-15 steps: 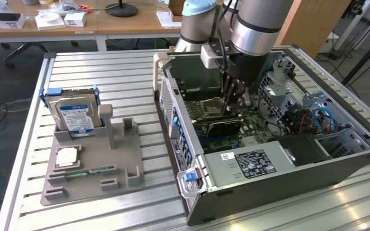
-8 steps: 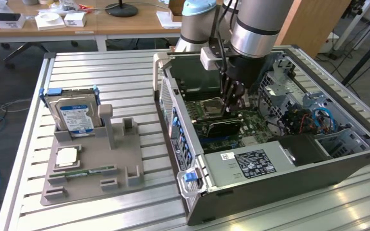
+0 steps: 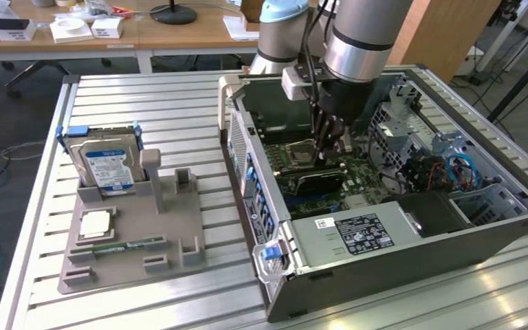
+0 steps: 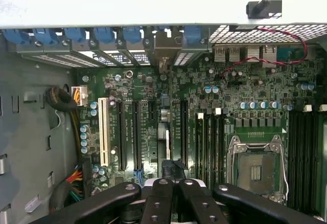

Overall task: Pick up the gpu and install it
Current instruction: 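Press down on the gpu until it lock into place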

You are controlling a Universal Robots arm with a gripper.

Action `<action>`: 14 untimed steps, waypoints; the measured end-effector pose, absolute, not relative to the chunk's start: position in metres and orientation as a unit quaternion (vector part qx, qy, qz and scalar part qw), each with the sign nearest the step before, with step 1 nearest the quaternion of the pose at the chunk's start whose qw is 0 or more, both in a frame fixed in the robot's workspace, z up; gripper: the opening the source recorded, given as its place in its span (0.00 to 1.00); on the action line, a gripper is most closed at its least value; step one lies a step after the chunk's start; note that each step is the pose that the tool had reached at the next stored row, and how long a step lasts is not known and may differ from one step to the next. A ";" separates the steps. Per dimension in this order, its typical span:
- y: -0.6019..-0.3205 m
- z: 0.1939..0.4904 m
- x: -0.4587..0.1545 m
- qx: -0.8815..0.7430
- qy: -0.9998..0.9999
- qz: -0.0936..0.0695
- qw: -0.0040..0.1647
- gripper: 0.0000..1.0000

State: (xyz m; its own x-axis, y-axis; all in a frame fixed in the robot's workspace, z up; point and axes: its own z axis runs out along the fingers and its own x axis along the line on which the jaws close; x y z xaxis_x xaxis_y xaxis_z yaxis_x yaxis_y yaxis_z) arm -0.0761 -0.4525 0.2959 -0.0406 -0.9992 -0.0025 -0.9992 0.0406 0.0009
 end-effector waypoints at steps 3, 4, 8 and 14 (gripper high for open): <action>-0.452 0.294 -0.076 -0.693 0.721 0.001 0.001 0.10; -0.452 0.293 -0.076 -0.693 0.721 0.001 0.001 0.10; -0.452 0.287 -0.076 -0.693 0.721 0.001 0.001 0.10; -0.452 0.284 -0.076 -0.693 0.721 0.001 0.001 0.10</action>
State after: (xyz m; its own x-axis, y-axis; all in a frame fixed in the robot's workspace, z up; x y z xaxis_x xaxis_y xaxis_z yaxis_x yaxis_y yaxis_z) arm -0.0763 -0.4524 0.2839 -0.0406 -0.9992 -0.0027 -0.9992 0.0406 0.0008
